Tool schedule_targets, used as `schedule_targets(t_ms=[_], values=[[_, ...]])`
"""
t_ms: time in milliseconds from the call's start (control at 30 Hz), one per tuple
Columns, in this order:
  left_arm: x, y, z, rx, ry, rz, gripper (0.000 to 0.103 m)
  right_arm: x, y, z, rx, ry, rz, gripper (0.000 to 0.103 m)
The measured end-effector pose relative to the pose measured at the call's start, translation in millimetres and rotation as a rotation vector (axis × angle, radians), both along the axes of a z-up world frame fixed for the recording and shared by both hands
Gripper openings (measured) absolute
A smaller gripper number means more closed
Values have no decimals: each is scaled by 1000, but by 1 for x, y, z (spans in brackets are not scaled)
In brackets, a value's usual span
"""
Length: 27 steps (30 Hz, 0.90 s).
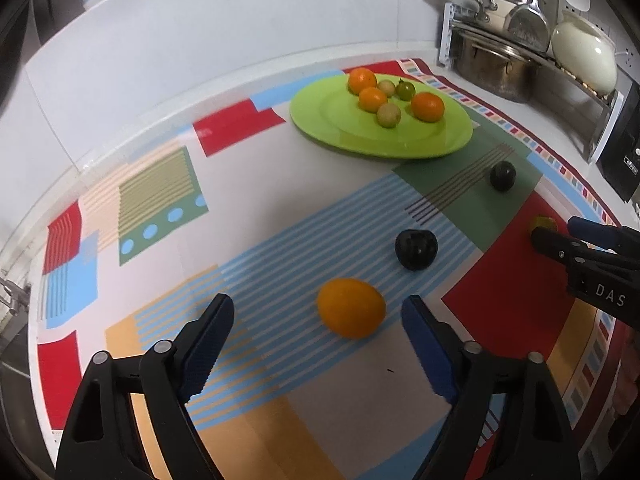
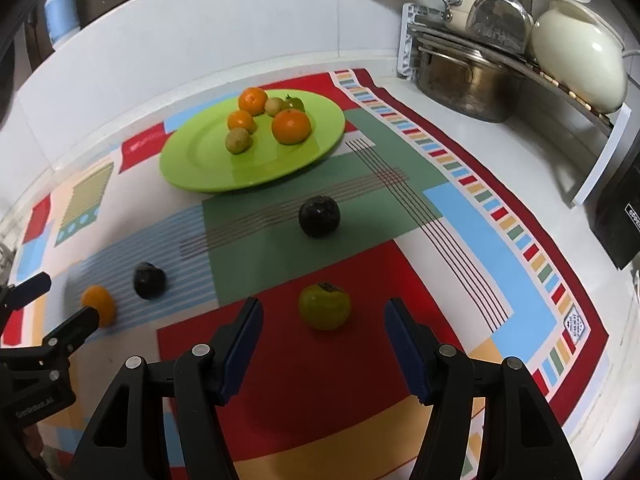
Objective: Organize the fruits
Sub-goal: 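Grasp a small orange with the left tool while the right tool grasps a yellow-green fruit, then carry the small orange and yellow-green fruit in both tools over the plate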
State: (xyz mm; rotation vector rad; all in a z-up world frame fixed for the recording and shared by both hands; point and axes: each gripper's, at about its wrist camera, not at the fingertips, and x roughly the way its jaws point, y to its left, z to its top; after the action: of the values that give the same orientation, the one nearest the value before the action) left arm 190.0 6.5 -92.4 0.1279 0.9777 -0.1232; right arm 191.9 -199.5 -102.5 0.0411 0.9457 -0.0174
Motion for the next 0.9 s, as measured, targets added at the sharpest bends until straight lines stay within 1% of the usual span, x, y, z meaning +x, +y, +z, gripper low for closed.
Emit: schedule_targets(t_ms=[67, 133, 233, 267, 333, 367, 467, 533, 700, 900], values=[[2, -1, -3, -4, 11, -4, 77, 2, -1, -4, 1, 9, -2, 61], [3, -1, -6, -8, 18, -6, 69, 4, -2, -7, 4, 18, -1, 55], [4, -2, -7, -20, 25, -15, 59, 5, -2, -11, 6, 29, -1, 49], [5, -2, -8, -23, 27, -17, 58, 6, -2, -12, 7, 32, 1, 48], [6, -3, -9, -38, 35, -26, 50, 7, -2, -13, 9, 35, 5, 42], [6, -3, -9, -44, 39, -28, 48, 8, -2, -14, 9, 35, 7, 41], [7, -3, -10, -61, 51, -35, 38, 9, -1, -14, 2, 36, 13, 36], [7, -4, -10, -61, 51, -38, 37, 10, -1, -13, 1, 33, 18, 31], [4, -4, -5, -60, 30, -45, 37, 6, 2, -9, 8, 21, 35, 31], [-2, -5, 11, -75, -10, -57, 37, -3, 9, 6, 40, -15, 76, 31]])
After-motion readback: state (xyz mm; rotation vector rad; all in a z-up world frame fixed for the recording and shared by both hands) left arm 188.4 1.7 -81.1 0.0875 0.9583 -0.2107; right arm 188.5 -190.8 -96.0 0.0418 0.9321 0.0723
